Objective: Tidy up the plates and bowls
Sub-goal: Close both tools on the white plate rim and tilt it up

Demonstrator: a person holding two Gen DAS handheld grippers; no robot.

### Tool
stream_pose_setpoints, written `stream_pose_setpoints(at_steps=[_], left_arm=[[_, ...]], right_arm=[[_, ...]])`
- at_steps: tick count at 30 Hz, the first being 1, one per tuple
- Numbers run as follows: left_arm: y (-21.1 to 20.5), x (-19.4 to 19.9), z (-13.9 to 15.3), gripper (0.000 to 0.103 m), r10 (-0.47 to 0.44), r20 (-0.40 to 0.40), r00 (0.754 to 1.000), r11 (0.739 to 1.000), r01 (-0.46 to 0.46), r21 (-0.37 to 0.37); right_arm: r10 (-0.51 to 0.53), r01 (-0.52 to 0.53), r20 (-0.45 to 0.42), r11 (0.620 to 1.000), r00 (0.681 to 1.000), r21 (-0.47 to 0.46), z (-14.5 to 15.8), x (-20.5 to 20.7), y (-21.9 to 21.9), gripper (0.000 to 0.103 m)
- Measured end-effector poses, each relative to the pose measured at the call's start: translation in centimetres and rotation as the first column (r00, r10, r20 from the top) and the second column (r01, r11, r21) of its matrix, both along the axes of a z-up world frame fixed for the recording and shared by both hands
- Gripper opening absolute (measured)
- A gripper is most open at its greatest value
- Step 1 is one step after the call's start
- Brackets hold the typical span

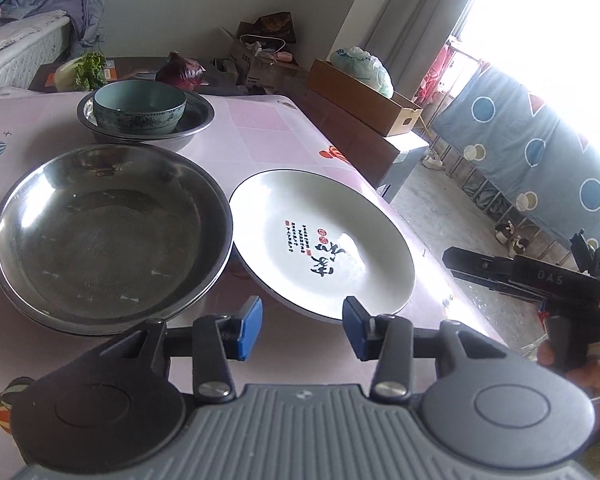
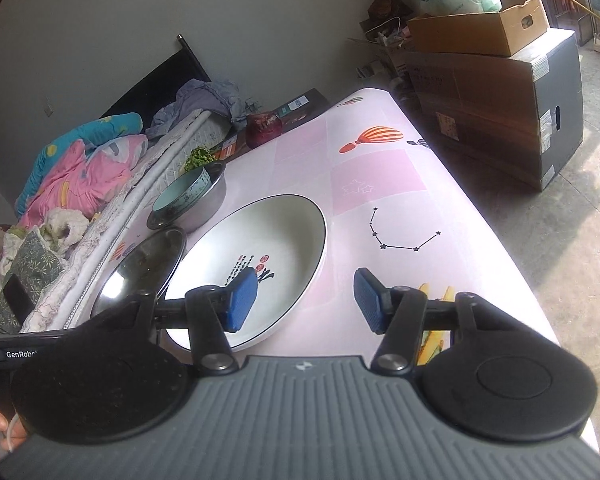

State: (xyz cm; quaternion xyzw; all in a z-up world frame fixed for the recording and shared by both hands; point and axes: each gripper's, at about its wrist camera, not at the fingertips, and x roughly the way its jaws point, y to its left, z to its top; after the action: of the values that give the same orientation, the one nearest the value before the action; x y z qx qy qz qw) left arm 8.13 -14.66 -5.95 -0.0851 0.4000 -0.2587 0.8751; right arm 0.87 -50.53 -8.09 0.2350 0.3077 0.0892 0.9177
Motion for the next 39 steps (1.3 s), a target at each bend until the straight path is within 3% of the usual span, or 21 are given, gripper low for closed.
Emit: stream_pose_setpoints(at_steps=[5,21,30,39], left_arm=[[-0.4,0.6,-1.1,0.034,0.056,-0.028,0.998,0.998,-0.056,-0.011],[-0.7,2.8,-2.6,0.027,0.081,-0.107,0.991,0.993,-0.09,-0.076],[-0.1,2.6,-2.9,0.027,0.061,-0.135,0.989,0.992,-0.075,-0.102],[1.0,0.1,-2.9,0.023,-0.052,-0.144,0.988,0.99,0.032,-0.137]], right_arm=[[0.035,-0.035,-0.011,0.999,0.999,0.04,-1.5,3.3,-1.3,0.038],[0.173,-0.166,-0.065,0.981,0.983,0.1,-3.6,13.2,0.1,0.029],[0.173,-0.165,-0.097,0.983,0.98,0.08,-3.1,10.9,1.1,0.03],[0.146,-0.132,-0.134,0.986,0.98,0.104,-2.8,3.8,2.5,0.03]])
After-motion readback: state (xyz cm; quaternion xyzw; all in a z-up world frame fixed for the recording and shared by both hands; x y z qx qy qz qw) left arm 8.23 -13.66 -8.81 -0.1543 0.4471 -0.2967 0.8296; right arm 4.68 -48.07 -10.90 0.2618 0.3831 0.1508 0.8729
